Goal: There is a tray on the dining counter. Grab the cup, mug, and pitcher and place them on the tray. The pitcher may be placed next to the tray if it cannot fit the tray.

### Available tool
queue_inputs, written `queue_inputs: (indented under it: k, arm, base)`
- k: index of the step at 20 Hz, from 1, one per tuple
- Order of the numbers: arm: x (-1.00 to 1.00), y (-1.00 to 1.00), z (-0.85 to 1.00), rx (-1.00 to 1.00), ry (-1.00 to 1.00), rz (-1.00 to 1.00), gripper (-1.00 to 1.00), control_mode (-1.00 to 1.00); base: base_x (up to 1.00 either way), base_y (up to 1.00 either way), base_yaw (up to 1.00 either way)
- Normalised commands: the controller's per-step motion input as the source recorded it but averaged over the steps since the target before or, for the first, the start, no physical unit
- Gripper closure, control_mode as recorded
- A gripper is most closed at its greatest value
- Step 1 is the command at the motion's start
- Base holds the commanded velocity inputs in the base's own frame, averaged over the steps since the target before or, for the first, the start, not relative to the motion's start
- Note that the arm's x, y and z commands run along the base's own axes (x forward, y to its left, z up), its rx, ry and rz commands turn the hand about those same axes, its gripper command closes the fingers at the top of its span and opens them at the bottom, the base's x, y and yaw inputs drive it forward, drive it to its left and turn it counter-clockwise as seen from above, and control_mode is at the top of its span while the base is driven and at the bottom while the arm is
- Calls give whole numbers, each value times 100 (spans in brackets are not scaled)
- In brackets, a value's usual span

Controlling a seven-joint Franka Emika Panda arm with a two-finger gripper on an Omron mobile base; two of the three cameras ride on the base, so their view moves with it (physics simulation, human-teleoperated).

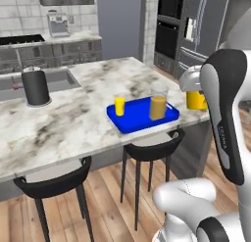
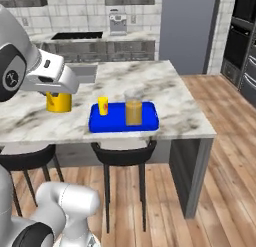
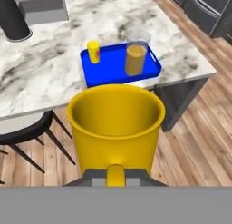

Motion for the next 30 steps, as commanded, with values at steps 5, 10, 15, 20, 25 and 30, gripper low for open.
queue_inputs:
  k: [5,10,15,20,25,30]
  arm:
    - [0,0,0,0,0,0,100,100]
    - [0,0,0,0,0,0,100,100]
    - [0,0,0,0,0,0,100,100]
    - [0,0,0,0,0,0,100,100]
    - [0,0,-8,0,0,0,100,-100]
    - [0,0,-60,0,-3,0,100,-100]
  base:
    - [51,0,21]
    - [68,0,7]
    - [64,-10,10]
    - [4,-8,7]
    - [0,0,0]
    - [0,0,0]
